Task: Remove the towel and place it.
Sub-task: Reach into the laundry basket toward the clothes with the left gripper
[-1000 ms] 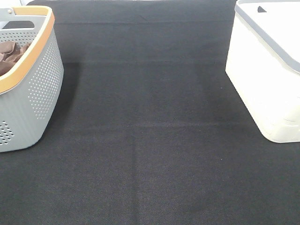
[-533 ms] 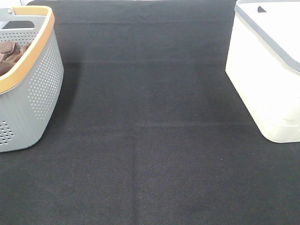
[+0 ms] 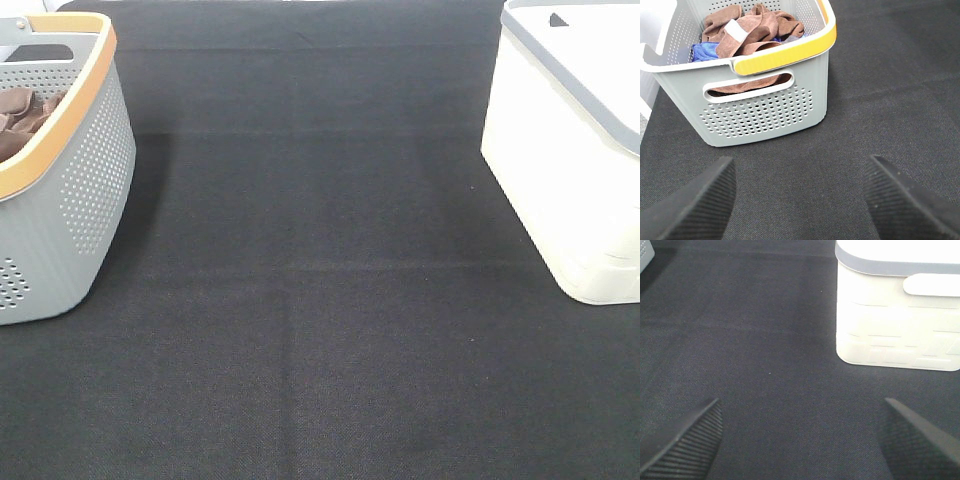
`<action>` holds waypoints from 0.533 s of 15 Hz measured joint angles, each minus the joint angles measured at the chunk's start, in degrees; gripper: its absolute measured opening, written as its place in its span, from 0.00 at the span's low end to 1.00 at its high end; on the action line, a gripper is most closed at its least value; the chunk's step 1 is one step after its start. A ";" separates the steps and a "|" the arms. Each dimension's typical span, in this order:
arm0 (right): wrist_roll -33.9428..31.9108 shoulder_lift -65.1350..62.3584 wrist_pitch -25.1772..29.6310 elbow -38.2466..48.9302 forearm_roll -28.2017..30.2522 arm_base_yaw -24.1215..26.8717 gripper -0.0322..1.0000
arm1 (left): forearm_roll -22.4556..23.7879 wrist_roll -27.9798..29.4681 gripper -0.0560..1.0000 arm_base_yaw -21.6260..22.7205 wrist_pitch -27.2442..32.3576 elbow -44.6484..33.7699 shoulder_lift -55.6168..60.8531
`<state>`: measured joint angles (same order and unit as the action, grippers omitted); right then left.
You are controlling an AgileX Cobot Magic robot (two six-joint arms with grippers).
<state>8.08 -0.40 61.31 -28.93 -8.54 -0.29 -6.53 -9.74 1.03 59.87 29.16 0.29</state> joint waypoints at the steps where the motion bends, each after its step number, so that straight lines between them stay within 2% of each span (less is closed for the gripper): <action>1: 0.00 0.00 0.00 0.00 0.00 0.00 0.80 | 0.00 0.00 0.71 0.00 0.00 0.00 0.00; 8: 0.00 0.00 0.00 0.00 0.00 0.00 0.80 | 0.00 0.00 0.71 0.00 0.00 0.00 0.00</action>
<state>8.08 -0.40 61.31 -28.93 -8.54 -0.29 -6.53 -9.74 1.03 59.87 29.16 0.29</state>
